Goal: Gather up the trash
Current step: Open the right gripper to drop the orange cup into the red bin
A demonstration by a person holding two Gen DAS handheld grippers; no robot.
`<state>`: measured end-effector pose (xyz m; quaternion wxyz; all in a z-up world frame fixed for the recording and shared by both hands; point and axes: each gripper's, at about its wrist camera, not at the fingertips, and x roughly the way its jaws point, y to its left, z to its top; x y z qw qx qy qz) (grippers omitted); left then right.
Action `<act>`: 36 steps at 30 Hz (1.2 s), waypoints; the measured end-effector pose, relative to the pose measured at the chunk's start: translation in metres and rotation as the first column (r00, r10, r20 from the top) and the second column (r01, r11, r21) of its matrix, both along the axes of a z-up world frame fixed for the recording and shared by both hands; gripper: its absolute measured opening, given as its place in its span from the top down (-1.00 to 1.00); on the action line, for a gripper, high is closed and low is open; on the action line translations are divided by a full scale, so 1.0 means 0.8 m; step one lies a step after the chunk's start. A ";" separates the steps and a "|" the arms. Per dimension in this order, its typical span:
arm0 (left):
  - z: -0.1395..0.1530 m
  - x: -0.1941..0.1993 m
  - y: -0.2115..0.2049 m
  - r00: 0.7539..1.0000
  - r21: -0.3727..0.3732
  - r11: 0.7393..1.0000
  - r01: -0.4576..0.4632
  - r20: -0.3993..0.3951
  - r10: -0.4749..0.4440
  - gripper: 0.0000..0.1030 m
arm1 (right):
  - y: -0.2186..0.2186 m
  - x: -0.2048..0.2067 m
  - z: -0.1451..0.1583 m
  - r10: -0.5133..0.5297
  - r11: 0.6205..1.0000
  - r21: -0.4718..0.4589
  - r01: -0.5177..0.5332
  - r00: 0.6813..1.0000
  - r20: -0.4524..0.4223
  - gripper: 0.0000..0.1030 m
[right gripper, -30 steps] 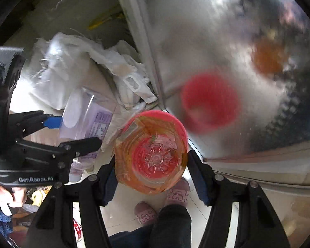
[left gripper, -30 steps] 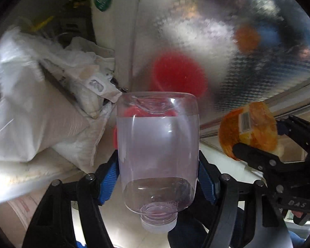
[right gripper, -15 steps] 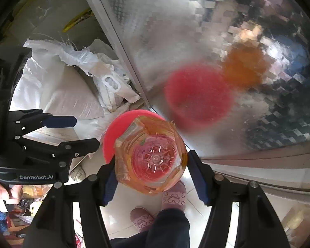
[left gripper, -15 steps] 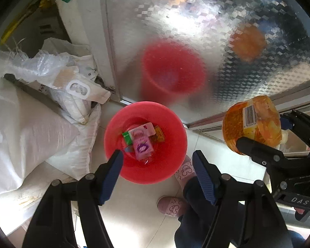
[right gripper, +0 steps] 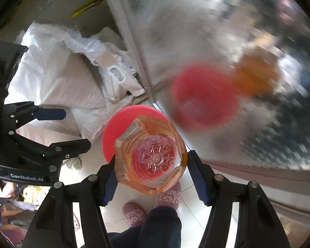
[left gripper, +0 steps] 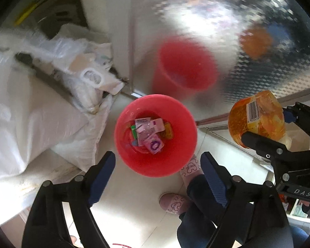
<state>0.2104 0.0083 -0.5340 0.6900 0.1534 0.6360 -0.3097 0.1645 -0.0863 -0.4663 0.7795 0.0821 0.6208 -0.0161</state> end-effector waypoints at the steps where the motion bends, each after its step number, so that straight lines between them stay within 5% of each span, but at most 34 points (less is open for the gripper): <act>1: -0.001 0.000 0.005 1.000 0.003 1.000 -0.014 0.000 0.014 -0.61 | 0.003 0.003 -0.001 0.016 1.000 -0.002 -0.016 1.000 -0.002 -0.17; 10: -0.017 0.009 0.049 0.988 0.016 0.989 -0.149 -0.036 0.150 -0.69 | 0.034 0.021 -0.011 0.149 0.989 0.003 -0.149 0.989 -0.019 -0.17; 31: -0.030 0.006 0.100 0.966 0.024 0.967 -0.255 -0.026 0.256 -0.69 | 0.074 0.031 -0.025 0.247 0.969 -0.016 -0.248 0.967 -0.057 -0.22; 36: -0.019 0.002 0.101 0.968 0.021 0.968 -0.249 -0.020 0.249 -0.69 | 0.074 0.028 -0.017 0.247 0.969 -0.015 -0.248 0.968 -0.047 -0.45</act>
